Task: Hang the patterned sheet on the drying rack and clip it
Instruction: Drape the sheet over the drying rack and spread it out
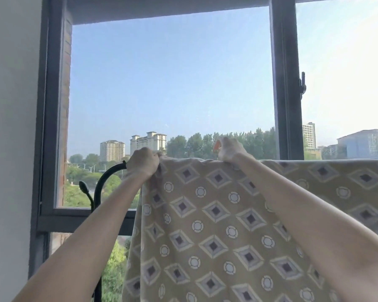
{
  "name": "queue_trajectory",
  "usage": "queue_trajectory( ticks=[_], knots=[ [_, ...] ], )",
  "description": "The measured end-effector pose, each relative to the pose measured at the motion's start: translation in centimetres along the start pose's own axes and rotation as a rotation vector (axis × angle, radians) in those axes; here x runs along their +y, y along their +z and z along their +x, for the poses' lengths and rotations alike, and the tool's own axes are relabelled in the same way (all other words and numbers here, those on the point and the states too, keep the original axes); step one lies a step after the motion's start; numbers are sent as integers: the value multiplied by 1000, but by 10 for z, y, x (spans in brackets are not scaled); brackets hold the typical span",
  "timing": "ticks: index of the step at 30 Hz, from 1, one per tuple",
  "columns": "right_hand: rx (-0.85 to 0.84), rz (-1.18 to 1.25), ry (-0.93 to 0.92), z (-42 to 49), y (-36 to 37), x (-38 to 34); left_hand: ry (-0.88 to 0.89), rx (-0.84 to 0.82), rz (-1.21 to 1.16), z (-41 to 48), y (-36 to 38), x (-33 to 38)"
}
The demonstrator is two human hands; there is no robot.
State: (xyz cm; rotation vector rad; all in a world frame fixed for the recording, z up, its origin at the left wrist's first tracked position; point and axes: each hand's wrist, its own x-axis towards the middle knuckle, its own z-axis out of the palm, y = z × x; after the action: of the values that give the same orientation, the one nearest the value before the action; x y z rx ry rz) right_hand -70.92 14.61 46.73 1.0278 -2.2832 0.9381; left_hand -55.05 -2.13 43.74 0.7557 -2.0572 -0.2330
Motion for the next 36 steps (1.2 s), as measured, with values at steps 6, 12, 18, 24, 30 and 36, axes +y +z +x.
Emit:
queue_trajectory(
  ticks=[6, 12, 18, 24, 30, 36],
  knots=[
    [90, 51, 0, 0, -4, 8, 251, 305, -115, -10, 12, 8],
    [165, 107, 0, -4, -4, 4, 386, 29, -10, -33, 25, 46],
    [339, 388, -55, -30, -26, 14, 383, -24, 71, -48, 38, 70],
    [480, 71, -113, -70, -55, 71, 424, -175, 39, -69, 47, 113],
    [617, 17, -115, -113, -107, 148, 631, -286, -168, -122, 76, 203],
    [637, 2, 14, -170, -180, 226, 726, -344, -135, -171, 106, 297]
  ],
)
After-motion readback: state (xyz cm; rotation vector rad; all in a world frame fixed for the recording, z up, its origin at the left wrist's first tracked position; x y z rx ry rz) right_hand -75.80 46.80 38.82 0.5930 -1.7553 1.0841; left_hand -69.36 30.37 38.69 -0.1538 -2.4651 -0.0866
